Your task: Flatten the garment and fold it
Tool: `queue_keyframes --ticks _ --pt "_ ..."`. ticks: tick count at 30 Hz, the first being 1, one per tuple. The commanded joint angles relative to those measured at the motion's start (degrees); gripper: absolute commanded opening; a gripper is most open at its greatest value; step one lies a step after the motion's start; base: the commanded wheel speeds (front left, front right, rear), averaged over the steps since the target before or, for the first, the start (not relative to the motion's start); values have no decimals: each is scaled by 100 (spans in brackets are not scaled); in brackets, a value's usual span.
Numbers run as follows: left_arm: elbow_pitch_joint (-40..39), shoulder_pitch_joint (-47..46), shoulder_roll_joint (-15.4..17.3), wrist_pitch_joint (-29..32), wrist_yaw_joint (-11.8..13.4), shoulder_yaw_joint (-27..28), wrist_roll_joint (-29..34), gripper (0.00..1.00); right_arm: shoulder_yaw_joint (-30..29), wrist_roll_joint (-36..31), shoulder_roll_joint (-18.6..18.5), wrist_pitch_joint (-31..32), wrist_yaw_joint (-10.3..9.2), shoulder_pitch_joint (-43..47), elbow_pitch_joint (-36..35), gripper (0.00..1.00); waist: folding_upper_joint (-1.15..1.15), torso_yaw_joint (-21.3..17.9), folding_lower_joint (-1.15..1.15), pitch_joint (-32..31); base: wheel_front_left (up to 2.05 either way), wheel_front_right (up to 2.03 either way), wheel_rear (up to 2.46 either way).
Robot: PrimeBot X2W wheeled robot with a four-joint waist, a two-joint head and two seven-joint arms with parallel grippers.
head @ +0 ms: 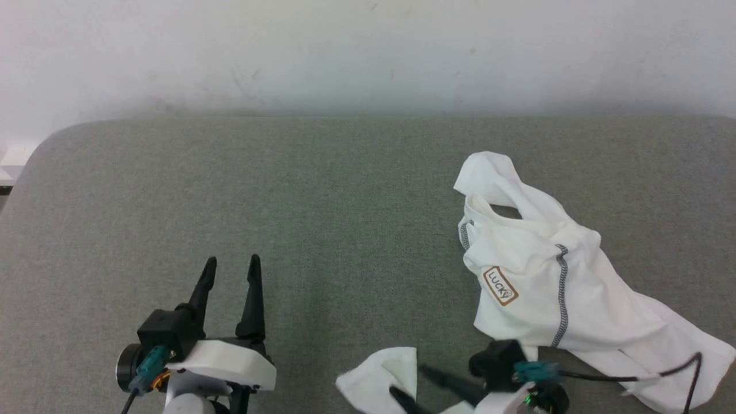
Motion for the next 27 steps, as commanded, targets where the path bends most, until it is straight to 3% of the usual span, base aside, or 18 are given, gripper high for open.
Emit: queue_keyframes --ticks 1,6,10,18,27 --pt "26 40 -5 -27 -17 21 24 100 -127 -26 50 -341 -4 -41 -107 100 0 -22 0 -20 0 0 0" --pt "60 78 5 -27 3 36 45 100 -944 -350 283 -1379 -4 32 -383 100 0 -91 0 -131 0 0 0" --pt "91 85 5 -27 14 6 52 100 -1859 -823 488 -1692 -4 157 -496 100 0 -132 0 -212 0 0 0" --pt "240 0 2 40 -4 -174 19 100 -3581 -1511 778 -1600 -4 520 -812 100 0 -202 0 -288 0 0 0" --pt "446 -459 -4 576 -222 -954 -23 100 -4216 -1666 896 -1320 -4 808 -1241 100 0 -391 0 -143 0 0 0"
